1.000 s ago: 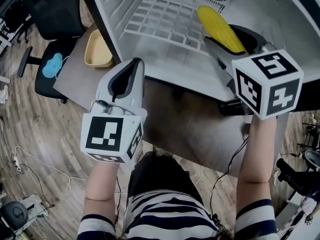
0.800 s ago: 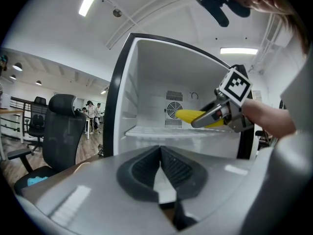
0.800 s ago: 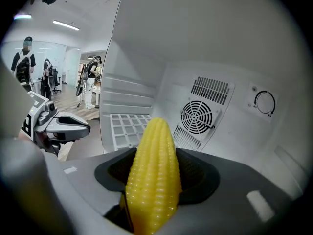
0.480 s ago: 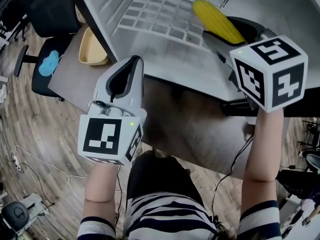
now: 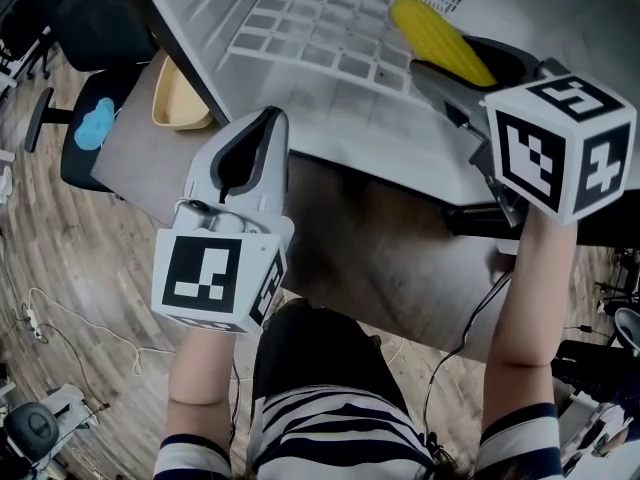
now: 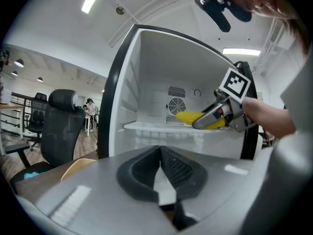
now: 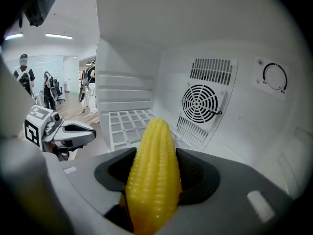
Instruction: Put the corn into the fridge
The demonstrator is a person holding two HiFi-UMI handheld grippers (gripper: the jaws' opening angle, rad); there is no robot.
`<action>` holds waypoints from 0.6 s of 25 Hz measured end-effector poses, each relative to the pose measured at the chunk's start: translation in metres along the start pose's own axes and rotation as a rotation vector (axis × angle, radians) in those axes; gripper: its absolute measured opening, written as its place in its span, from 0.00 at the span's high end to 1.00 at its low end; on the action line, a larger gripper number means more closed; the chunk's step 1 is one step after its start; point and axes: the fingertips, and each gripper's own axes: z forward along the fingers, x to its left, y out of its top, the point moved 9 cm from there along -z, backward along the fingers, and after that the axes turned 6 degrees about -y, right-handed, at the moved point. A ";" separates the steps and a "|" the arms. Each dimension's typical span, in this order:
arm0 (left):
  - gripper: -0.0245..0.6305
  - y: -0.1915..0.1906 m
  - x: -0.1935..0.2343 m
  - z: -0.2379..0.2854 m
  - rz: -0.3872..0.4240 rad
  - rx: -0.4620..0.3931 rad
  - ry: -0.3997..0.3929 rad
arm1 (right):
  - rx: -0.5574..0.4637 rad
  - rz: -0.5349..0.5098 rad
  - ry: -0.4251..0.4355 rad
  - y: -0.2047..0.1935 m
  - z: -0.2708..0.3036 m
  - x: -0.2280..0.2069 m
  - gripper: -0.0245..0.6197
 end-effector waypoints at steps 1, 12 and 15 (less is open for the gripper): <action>0.96 0.000 0.000 0.001 0.000 0.000 -0.001 | 0.002 0.000 0.000 0.000 0.000 0.000 0.56; 0.96 -0.001 -0.003 0.001 0.006 0.015 -0.010 | -0.025 -0.090 -0.021 0.003 -0.002 0.003 0.56; 0.96 0.000 -0.002 -0.001 0.007 0.016 -0.009 | -0.023 -0.103 -0.022 0.004 -0.001 0.004 0.56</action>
